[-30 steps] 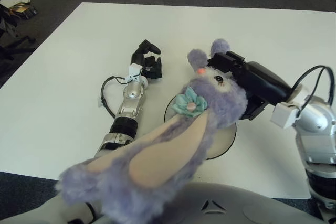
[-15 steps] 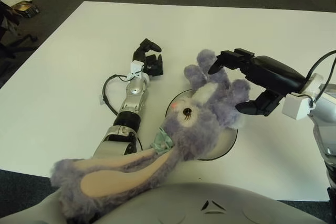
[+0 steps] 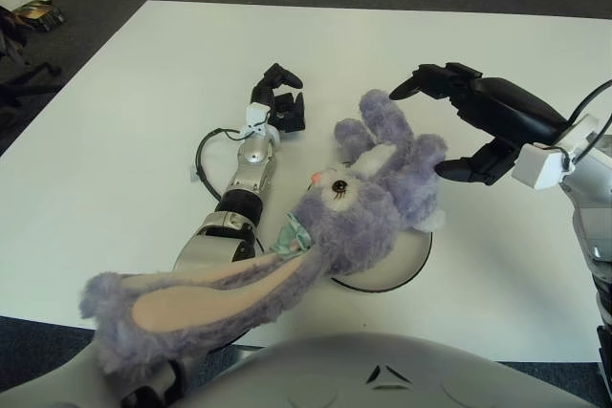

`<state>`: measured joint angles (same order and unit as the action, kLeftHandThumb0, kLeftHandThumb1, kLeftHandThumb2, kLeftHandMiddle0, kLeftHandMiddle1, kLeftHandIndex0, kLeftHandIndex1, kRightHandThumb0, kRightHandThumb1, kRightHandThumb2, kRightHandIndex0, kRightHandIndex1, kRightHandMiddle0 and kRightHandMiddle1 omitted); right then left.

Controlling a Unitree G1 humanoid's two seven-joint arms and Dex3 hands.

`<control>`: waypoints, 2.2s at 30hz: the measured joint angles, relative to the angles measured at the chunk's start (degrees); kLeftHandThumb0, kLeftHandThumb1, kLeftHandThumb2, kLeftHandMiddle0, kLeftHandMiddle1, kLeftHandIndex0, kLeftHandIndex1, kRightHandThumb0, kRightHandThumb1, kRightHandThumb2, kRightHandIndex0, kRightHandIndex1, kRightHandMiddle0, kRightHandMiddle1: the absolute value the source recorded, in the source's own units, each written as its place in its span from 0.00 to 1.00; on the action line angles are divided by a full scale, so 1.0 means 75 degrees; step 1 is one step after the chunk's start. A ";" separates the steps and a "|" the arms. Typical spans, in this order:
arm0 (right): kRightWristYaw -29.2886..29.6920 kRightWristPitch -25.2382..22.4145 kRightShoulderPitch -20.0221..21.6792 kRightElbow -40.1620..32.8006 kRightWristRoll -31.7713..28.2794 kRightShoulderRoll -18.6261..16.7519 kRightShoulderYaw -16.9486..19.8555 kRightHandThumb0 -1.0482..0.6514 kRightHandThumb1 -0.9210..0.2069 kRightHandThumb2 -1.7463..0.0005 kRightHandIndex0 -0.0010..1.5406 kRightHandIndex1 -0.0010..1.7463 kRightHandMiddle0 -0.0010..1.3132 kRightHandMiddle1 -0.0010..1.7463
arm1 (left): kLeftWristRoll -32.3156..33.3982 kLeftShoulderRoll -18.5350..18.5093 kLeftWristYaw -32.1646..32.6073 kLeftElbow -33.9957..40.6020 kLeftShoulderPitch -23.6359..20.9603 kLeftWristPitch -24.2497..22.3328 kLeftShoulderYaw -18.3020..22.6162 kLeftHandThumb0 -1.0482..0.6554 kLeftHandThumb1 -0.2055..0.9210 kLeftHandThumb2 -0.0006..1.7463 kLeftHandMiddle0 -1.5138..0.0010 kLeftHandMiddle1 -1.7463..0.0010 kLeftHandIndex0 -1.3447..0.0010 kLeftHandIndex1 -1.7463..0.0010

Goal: Put the doll into the plate.

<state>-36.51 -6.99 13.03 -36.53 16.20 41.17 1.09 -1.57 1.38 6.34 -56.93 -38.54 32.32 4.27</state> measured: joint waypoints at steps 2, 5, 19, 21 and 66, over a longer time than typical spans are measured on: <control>0.0081 0.0096 0.0010 0.0115 0.0046 -0.0001 0.0000 0.38 0.55 0.42 0.10 0.18 0.00 0.46 | -0.0029 0.0000 0.0001 -0.0089 -0.0059 0.0053 -0.0007 0.34 0.44 0.77 0.19 0.00 0.54 0.00; 0.0185 0.0283 0.0056 0.0306 0.0095 -0.0001 0.0000 0.29 0.47 0.49 0.13 0.18 0.00 0.44 | -0.0064 -0.0004 0.0002 -0.0246 -0.0173 0.0076 -0.0005 0.34 0.45 0.76 0.20 0.00 0.54 0.00; 0.0557 0.0758 0.0273 0.0952 0.0150 -0.0091 -0.0015 0.20 0.39 0.58 0.16 0.18 0.00 0.42 | -0.0058 -0.0004 0.0023 -0.0518 -0.0588 0.0096 0.0047 0.34 0.46 0.76 0.21 0.00 0.55 0.00; 0.0603 0.0795 0.0291 0.1016 0.0158 -0.0093 -0.0014 0.21 0.39 0.58 0.16 0.18 0.00 0.43 | -0.0040 -0.0002 0.0022 -0.0553 -0.0616 0.0096 0.0067 0.34 0.46 0.76 0.21 0.00 0.55 0.00; 0.4861 0.0793 0.1208 0.4318 0.1297 -0.1911 0.0325 0.53 0.74 0.29 0.19 0.48 0.11 0.69 | -0.0013 -0.0237 -0.0052 -0.0780 -0.1246 -0.0072 0.0131 0.34 0.46 0.76 0.19 0.00 0.54 0.00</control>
<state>-0.06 -1.05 22.09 -4.15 25.92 26.84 3.53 -1.66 -0.40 5.96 -62.78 -47.88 31.78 5.25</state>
